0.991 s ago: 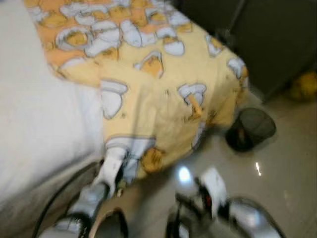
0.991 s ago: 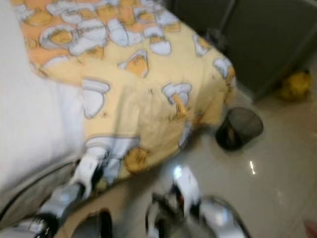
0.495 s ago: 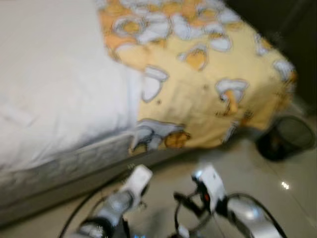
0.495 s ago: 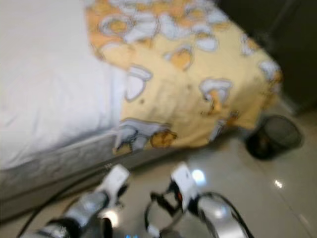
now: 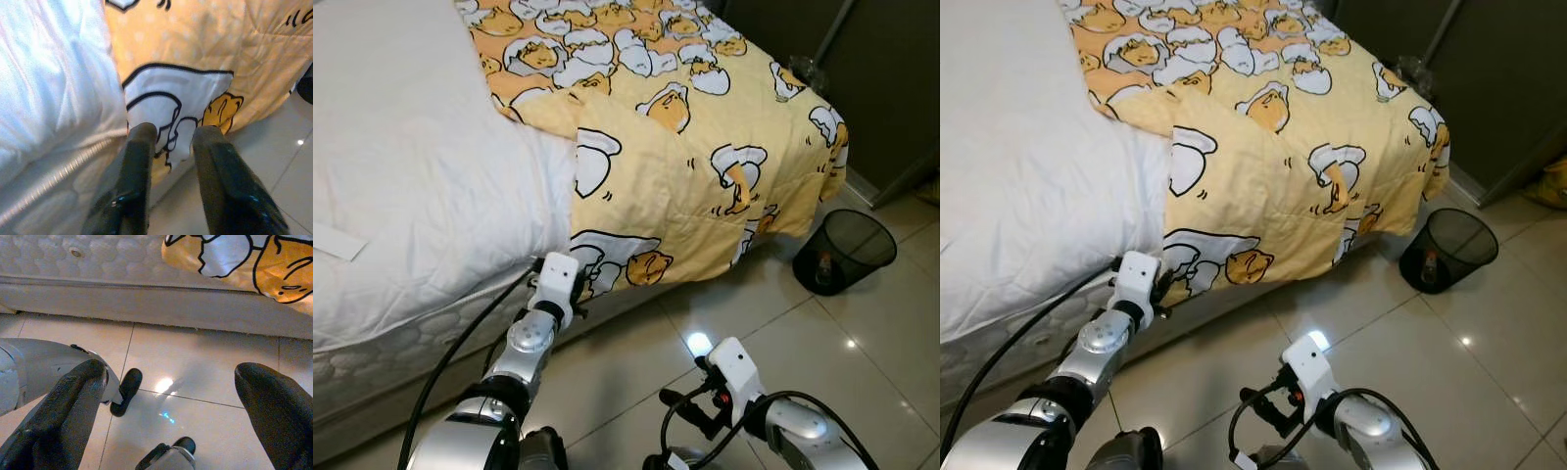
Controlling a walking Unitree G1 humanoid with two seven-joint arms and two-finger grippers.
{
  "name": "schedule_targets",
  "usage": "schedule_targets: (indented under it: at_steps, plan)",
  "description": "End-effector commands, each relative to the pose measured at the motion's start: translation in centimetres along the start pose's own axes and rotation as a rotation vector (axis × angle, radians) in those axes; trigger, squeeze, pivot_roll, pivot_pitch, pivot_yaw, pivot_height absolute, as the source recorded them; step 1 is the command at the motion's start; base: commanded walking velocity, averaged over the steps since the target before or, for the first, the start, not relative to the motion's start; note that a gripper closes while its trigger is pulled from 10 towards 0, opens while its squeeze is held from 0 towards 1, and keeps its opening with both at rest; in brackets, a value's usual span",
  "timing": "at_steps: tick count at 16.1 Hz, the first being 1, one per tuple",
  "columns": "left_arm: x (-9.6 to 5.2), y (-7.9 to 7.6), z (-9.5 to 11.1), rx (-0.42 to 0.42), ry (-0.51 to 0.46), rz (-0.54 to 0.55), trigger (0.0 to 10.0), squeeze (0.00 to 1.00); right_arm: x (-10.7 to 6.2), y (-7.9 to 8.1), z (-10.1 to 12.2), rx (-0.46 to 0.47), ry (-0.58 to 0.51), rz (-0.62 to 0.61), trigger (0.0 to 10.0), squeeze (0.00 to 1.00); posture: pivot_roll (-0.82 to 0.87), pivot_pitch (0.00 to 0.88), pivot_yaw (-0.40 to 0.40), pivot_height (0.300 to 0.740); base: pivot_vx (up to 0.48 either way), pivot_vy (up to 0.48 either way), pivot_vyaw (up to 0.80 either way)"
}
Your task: Clean up the room
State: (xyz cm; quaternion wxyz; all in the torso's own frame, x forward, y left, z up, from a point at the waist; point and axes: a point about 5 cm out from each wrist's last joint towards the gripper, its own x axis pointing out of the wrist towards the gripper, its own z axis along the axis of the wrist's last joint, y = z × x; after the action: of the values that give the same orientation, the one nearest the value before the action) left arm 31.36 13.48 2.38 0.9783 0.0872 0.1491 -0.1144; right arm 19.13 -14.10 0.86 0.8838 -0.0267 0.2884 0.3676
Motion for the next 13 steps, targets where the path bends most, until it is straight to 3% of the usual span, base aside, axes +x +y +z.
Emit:
schedule_targets:
  at_steps: [1,4,7,11,12,13]
  plan:
    - [0.4,-0.5,0.4,-0.023,0.018,-0.02,10.0,1.0,-0.4,0.1,0.4,0.004,-0.021,-0.005,10.0,0.0,-0.22,0.175,-0.098,0.74,0.0,0.0,0.0]
    - [0.6,-0.3,0.4,-0.034,0.038,0.017,10.0,1.0,-1.5,1.1,0.4,0.01,-0.034,-0.004,10.0,0.0,-0.26,0.233,-0.105,0.74,0.0,0.0,0.0]
    - [0.9,0.7,1.0,-0.055,0.044,0.08,10.0,1.0,-3.4,3.3,0.6,0.037,-0.074,-0.003,10.0,0.0,-0.31,0.289,-0.107,0.74,0.0,0.0,0.0]
    - [1.2,1.3,1.7,-0.1,0.049,0.106,10.0,1.0,-5.7,5.0,-0.9,0.09,-0.022,-0.025,10.0,0.0,-0.35,0.34,-0.101,0.74,0.0,0.0,0.0]
    - [0.6,2.2,1.5,-0.106,-0.024,0.15,10.0,0.0,-6.0,5.3,-0.3,0.076,-0.045,-0.049,10.0,0.0,-0.36,0.33,-0.083,0.74,0.0,0.0,0.0]
    - [0.2,2.5,1.3,-0.102,-0.054,0.158,10.0,0.0,-6.1,5.2,0.0,0.071,-0.062,-0.063,10.0,0.0,-0.36,0.33,-0.083,0.74,0.0,0.0,0.0]
